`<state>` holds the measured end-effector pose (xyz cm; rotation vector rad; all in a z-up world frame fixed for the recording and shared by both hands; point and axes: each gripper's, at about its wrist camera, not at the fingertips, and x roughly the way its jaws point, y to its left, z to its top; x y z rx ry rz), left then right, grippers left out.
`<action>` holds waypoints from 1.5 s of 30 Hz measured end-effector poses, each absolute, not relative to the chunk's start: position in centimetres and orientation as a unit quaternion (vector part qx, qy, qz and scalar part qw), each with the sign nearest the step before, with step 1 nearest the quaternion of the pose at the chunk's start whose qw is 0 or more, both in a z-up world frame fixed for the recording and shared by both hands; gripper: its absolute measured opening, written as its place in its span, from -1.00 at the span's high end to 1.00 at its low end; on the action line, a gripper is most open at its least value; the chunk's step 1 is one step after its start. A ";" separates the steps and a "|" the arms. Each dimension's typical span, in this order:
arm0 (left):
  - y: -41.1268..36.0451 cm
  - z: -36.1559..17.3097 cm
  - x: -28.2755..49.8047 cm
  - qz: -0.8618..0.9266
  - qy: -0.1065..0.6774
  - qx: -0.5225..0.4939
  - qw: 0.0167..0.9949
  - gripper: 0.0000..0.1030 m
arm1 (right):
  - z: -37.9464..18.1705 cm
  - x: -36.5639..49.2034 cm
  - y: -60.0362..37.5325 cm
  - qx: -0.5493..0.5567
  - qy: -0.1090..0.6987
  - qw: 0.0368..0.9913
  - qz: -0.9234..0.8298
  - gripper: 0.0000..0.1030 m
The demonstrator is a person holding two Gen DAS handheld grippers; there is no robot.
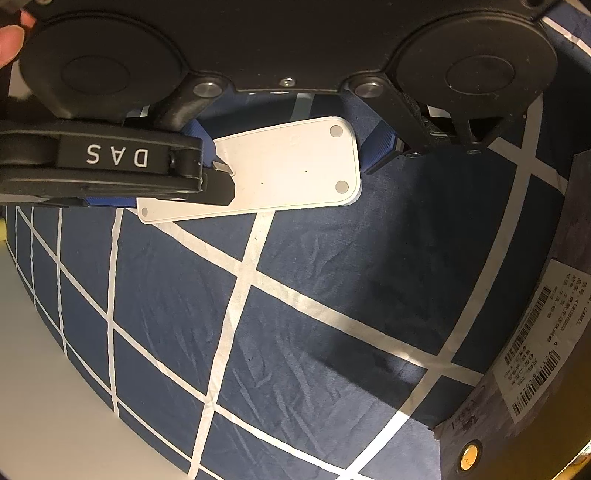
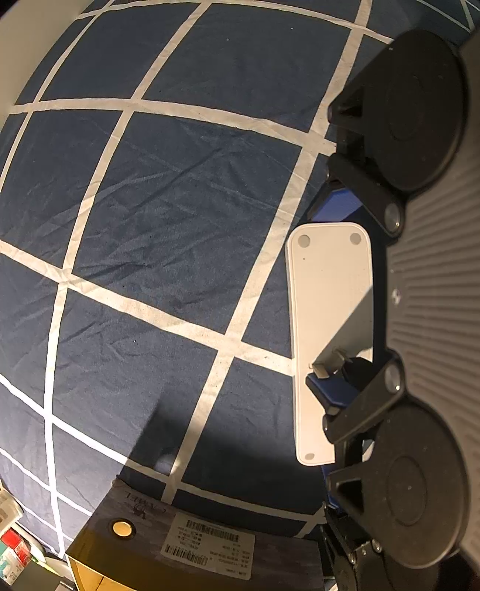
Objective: Organize objects
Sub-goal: 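Lift the white charger with the right gripper and carry it toward the box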
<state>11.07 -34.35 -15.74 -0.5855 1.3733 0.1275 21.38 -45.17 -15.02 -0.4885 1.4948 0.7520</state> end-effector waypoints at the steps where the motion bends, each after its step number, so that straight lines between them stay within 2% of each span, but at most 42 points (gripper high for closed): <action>1: -34.4 -15.7 11.1 0.057 0.625 -0.265 0.732 -0.61 | -15.0 21.5 -45.2 -0.187 0.664 0.661 0.296 -0.67; 8: -34.8 -15.1 10.9 0.053 0.627 -0.255 0.735 -0.61 | -14.6 21.4 -45.5 -0.166 0.666 0.672 0.278 -0.66; 27: -34.6 -9.3 7.1 0.048 0.589 -0.221 0.776 -0.61 | -8.2 17.0 -46.3 -0.121 0.624 0.723 0.271 -0.66; 45: -28.4 -4.1 5.4 -0.002 0.569 -0.177 0.803 -0.60 | -2.6 12.6 -41.3 -0.075 0.593 0.769 0.225 -0.66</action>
